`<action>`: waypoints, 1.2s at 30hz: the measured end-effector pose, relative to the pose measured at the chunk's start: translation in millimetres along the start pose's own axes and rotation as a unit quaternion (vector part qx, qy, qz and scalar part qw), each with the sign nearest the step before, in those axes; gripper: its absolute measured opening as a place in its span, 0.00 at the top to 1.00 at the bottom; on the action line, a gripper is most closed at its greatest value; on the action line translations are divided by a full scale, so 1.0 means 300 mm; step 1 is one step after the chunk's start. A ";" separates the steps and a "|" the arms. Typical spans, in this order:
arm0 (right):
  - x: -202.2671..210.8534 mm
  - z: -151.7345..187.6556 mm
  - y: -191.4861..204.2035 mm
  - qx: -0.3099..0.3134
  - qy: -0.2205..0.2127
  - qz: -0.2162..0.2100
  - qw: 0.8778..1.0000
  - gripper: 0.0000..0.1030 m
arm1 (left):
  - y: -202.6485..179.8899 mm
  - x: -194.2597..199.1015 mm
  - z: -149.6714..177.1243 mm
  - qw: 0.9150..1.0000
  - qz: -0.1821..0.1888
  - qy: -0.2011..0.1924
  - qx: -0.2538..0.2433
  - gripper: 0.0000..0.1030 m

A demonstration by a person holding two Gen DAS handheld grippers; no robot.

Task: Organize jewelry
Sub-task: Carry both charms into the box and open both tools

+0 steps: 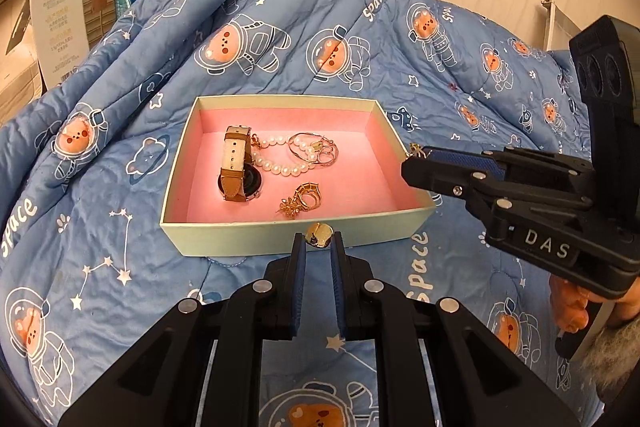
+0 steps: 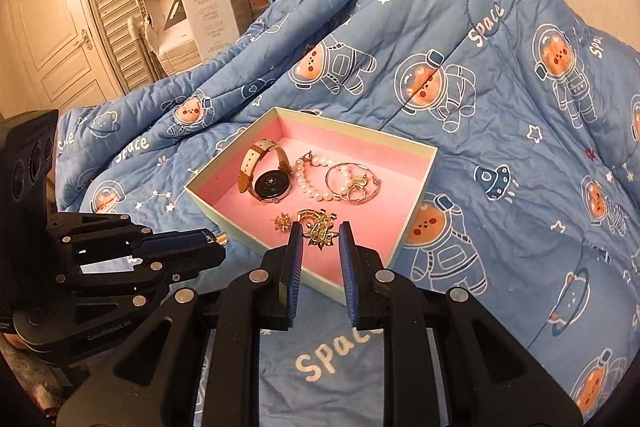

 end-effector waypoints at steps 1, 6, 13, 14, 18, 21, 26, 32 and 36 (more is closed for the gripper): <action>-0.007 -0.012 -0.010 0.007 0.002 0.004 1.000 0.82 | 0.005 -0.008 -0.006 1.000 0.001 0.002 0.000 0.88; -0.069 -0.057 -0.055 0.042 0.027 0.012 0.999 0.82 | 0.019 -0.046 -0.050 1.000 0.007 0.010 0.004 0.88; -0.169 -0.099 -0.064 0.083 0.064 0.001 0.995 0.82 | -0.007 -0.121 -0.114 0.999 0.020 0.030 -0.010 0.88; -0.181 -0.104 -0.058 0.091 0.068 -0.003 0.993 0.82 | -0.010 -0.137 -0.119 0.999 0.022 0.037 -0.014 0.88; -0.231 -0.117 -0.051 0.117 0.090 -0.008 0.989 0.82 | 0.001 -0.186 -0.134 0.998 0.008 0.052 -0.025 0.88; -0.268 -0.119 -0.044 0.131 0.108 -0.017 0.985 0.81 | 0.032 -0.212 -0.156 0.998 -0.006 0.058 -0.019 0.88; -0.315 -0.110 -0.024 0.153 0.134 -0.030 0.979 0.81 | 0.061 -0.259 -0.188 0.997 -0.020 0.072 -0.022 0.88; -0.351 -0.093 -0.008 0.181 0.160 -0.034 0.970 0.81 | 0.083 -0.322 -0.203 0.995 -0.031 0.088 -0.020 0.88; -0.359 -0.091 -0.007 0.191 0.168 -0.039 0.966 0.81 | 0.088 -0.335 -0.204 0.996 -0.026 0.088 -0.016 0.88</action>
Point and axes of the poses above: each gripper's, at about its wrist camera, not at the fingertips, and x roughly against the way its jaws point, y to its left, z to its underside, the point moved 3 cm from there along -x, roughly the way its jaws point, and after that the axes turned 2 degrees about z, right-handed, at the moved point
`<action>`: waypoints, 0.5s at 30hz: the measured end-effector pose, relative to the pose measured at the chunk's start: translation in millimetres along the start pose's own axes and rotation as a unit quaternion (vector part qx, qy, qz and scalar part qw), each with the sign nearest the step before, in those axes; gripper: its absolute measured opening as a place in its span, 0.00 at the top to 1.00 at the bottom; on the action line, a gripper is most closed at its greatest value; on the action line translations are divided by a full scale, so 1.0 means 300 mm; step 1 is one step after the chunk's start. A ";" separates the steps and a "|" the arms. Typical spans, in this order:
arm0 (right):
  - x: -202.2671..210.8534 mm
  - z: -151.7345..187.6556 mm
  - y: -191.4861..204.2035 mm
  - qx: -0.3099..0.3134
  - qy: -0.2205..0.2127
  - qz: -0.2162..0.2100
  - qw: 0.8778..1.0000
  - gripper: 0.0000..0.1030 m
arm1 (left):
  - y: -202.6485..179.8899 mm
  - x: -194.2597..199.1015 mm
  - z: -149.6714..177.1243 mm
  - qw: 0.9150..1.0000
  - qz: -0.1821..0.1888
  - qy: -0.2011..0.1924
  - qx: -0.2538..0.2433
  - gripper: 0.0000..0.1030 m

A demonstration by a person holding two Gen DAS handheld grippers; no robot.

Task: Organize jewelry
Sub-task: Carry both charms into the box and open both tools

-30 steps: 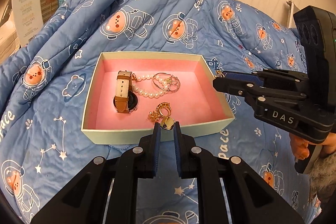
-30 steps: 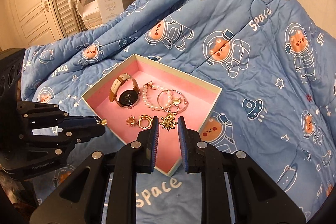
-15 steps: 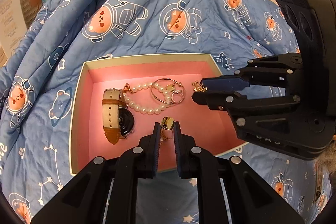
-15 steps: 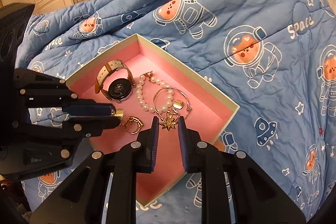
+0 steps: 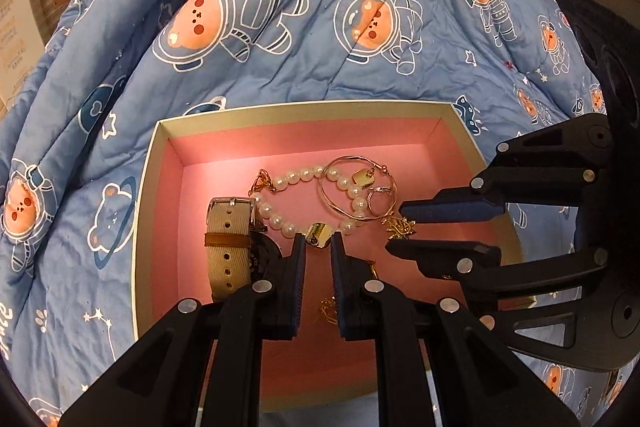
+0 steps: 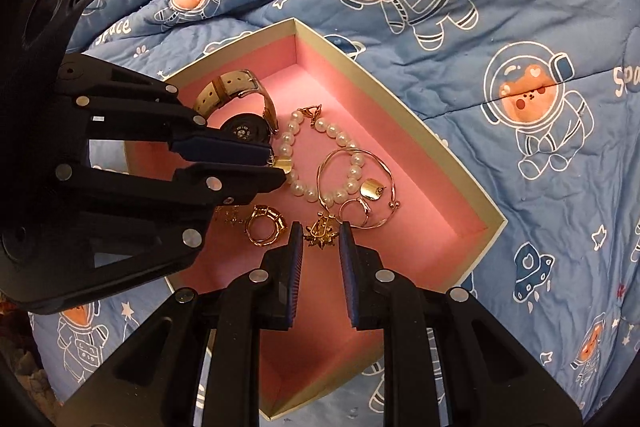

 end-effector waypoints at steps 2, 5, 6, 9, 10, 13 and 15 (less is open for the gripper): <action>-0.005 0.001 -0.003 0.002 0.004 0.001 1.000 0.81 | 0.003 -0.002 0.001 1.000 0.000 -0.001 0.003 0.88; -0.013 0.006 -0.003 0.005 0.009 0.000 1.000 0.81 | 0.005 0.003 0.006 1.000 0.003 -0.002 0.005 0.88; -0.018 0.007 -0.002 0.007 0.012 0.000 1.000 0.81 | 0.004 0.004 0.006 1.000 0.003 -0.001 0.004 0.88; -0.032 0.002 0.007 0.014 0.014 0.006 1.000 0.81 | 0.002 0.002 0.008 1.000 0.008 0.001 0.004 0.88; -0.036 0.000 0.010 0.015 0.014 0.008 1.000 0.81 | 0.001 0.000 0.009 1.000 0.008 0.000 0.004 0.88; -0.041 0.001 0.014 0.016 0.015 0.012 1.000 0.81 | 0.001 -0.002 0.010 1.000 0.008 0.001 0.006 0.87; -0.048 0.001 0.021 0.019 0.015 0.015 1.000 0.81 | -0.003 -0.003 0.008 1.000 0.007 0.000 0.007 0.87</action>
Point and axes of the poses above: each gripper's, at about its wrist camera, not at the fingertips, and x roughly against the way its jaws point, y to its left, z to its underside, the point moved 3 cm from there along -x, roughly the way its jaws point, and after that the axes turned 2 degrees about z, right-handed, at the moved point
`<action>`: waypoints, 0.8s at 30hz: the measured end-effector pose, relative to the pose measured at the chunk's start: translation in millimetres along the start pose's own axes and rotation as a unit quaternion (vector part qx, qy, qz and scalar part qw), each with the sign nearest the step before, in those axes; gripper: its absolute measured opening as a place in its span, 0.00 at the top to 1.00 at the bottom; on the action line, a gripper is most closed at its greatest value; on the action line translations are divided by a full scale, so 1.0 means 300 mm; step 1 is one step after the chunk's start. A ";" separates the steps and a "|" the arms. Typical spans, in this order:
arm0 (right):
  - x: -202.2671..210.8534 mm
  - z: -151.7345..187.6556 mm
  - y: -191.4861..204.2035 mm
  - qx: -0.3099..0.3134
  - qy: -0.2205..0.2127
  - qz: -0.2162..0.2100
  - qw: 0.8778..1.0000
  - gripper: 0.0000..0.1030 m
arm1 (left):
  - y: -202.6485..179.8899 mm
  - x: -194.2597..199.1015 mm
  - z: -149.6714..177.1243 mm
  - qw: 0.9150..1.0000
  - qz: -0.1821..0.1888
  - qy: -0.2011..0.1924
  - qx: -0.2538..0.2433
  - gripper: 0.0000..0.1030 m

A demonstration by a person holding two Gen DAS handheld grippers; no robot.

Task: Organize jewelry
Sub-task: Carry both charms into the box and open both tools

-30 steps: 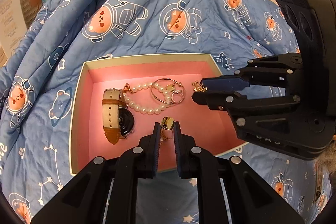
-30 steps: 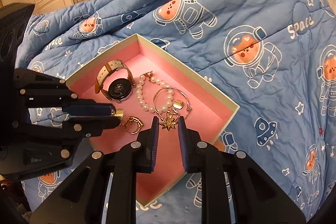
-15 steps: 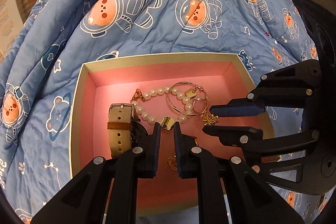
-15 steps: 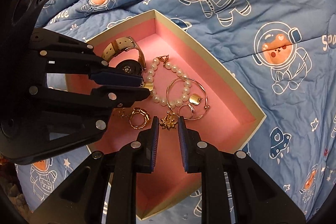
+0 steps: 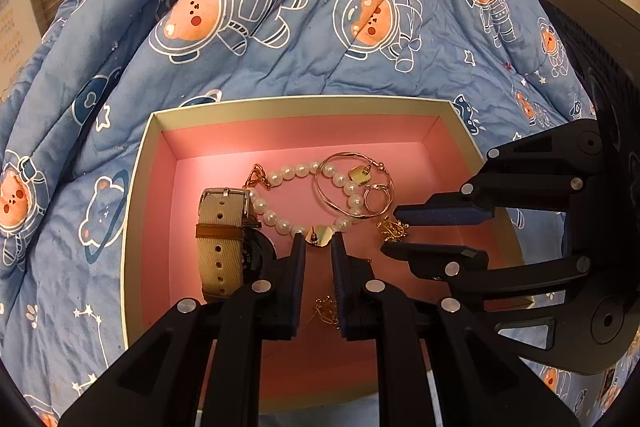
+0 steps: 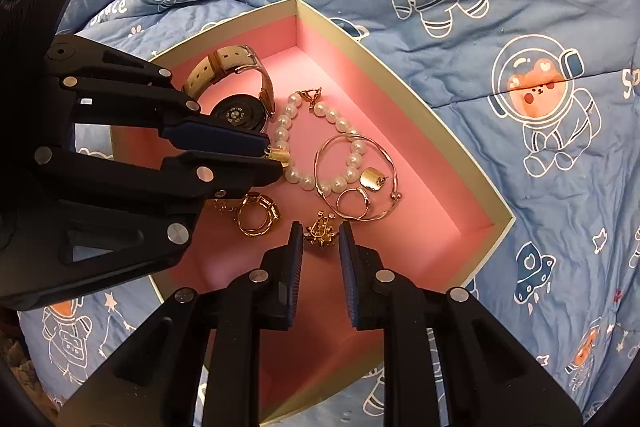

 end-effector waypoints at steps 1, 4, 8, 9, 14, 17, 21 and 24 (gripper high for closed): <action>-0.002 -0.001 0.004 0.001 0.000 0.001 1.000 0.81 | -0.001 0.000 -0.001 1.000 0.001 0.000 0.001 0.85; -0.005 0.001 0.008 0.001 -0.002 0.003 1.000 0.81 | -0.002 0.005 -0.002 1.000 0.002 -0.006 0.002 0.74; 0.003 0.004 0.000 -0.008 -0.014 0.003 1.000 0.67 | -0.004 0.029 -0.006 1.000 0.007 -0.024 0.009 0.65; 0.010 0.002 -0.004 -0.011 -0.020 0.003 1.000 0.65 | -0.005 0.038 -0.007 1.000 0.008 -0.027 0.010 0.64; 0.064 -0.002 -0.008 -0.006 -0.053 0.018 0.998 0.46 | 0.001 0.114 -0.011 0.998 0.002 -0.060 0.017 0.48; 0.103 0.003 -0.018 -0.013 -0.071 0.025 0.997 0.46 | 0.012 0.173 -0.010 0.996 0.010 -0.088 0.033 0.38; 0.146 0.010 -0.016 -0.025 -0.095 0.045 0.994 0.26 | 0.039 0.242 -0.007 0.991 0.012 -0.118 0.062 0.24; 0.184 0.029 -0.008 -0.033 -0.114 0.054 0.991 0.24 | 0.055 0.280 0.007 0.988 0.019 -0.132 0.077 0.21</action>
Point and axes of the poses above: each gripper's, at about its wrist camera, not at the fingertips, and x roughly against the way its jaws point, y to its left, z to its underside, the point moved 3 cm from there along -x, roughly the way its jaws point, and after that the axes turned 2 degrees about z, right-handed, at the moved point
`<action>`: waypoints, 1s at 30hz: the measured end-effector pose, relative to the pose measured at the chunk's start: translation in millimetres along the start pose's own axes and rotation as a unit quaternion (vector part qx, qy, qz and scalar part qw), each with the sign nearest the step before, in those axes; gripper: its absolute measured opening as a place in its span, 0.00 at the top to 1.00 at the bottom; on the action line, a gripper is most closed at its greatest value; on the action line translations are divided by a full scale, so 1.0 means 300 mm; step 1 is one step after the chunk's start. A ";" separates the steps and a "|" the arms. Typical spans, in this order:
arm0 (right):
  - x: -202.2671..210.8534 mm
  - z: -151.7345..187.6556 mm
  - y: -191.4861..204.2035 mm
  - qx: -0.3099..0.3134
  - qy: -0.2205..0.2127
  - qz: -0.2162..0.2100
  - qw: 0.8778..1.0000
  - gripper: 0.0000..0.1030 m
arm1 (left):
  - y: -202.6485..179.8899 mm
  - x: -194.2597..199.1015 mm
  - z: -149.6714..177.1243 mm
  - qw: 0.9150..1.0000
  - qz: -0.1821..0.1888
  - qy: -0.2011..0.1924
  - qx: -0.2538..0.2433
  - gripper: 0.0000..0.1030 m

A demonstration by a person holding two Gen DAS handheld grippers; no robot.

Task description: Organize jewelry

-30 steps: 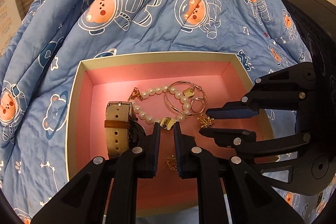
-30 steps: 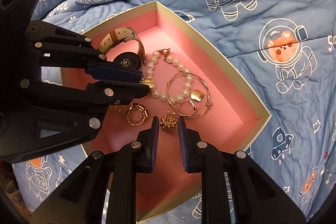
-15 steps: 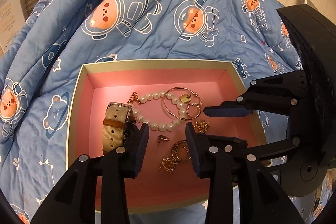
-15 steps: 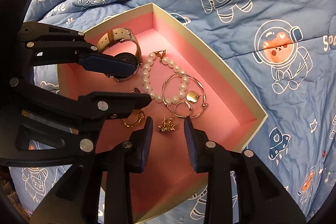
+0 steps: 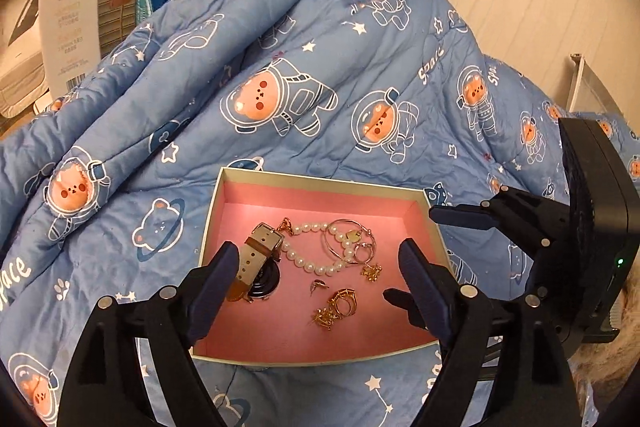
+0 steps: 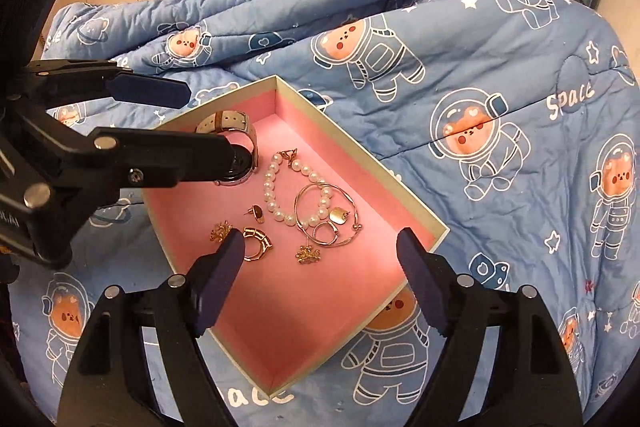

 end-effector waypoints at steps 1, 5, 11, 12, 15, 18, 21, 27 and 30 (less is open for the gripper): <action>0.010 0.002 0.001 -0.005 -0.004 0.004 1.000 0.24 | 0.005 0.016 0.004 1.000 0.002 0.005 0.004 0.20; 0.051 0.019 0.008 -0.020 -0.019 0.025 0.999 0.20 | 0.001 0.057 0.038 1.000 -0.022 -0.016 -0.013 0.12; 0.099 0.061 0.025 -0.058 -0.041 0.050 0.996 0.15 | 0.019 0.129 0.117 0.996 -0.070 -0.040 -0.020 0.07; 0.103 0.068 0.027 -0.068 -0.043 0.052 0.995 0.12 | 0.027 0.144 0.130 0.996 -0.076 -0.048 -0.012 0.07; 0.129 0.091 0.037 -0.100 -0.055 0.051 0.992 0.11 | 0.042 0.186 0.165 0.994 -0.090 -0.066 0.003 0.07; 0.157 0.113 0.050 -0.134 -0.064 0.048 0.988 0.11 | 0.041 0.221 0.205 0.993 -0.101 -0.068 -0.006 0.07; 0.187 0.141 0.076 -0.153 -0.074 0.057 0.984 0.11 | 0.039 0.255 0.242 0.993 -0.101 -0.063 -0.012 0.07; 0.253 0.199 0.163 -0.159 -0.091 0.092 0.979 0.11 | 0.059 0.350 0.320 0.992 -0.101 -0.079 0.010 0.07; 0.299 0.232 0.212 -0.158 -0.102 0.104 0.977 0.11 | 0.045 0.407 0.363 0.989 -0.116 -0.092 -0.008 0.07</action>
Point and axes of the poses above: each gripper's, at about its wrist camera, not at the fingertips, and x roughly against the way its jaws point, y to its left, z to its underside, the point moved 3 cm from there along -x, roughly the way its jaws point, and after that the axes turned 2 degrees about z, right-handed, at the moved point
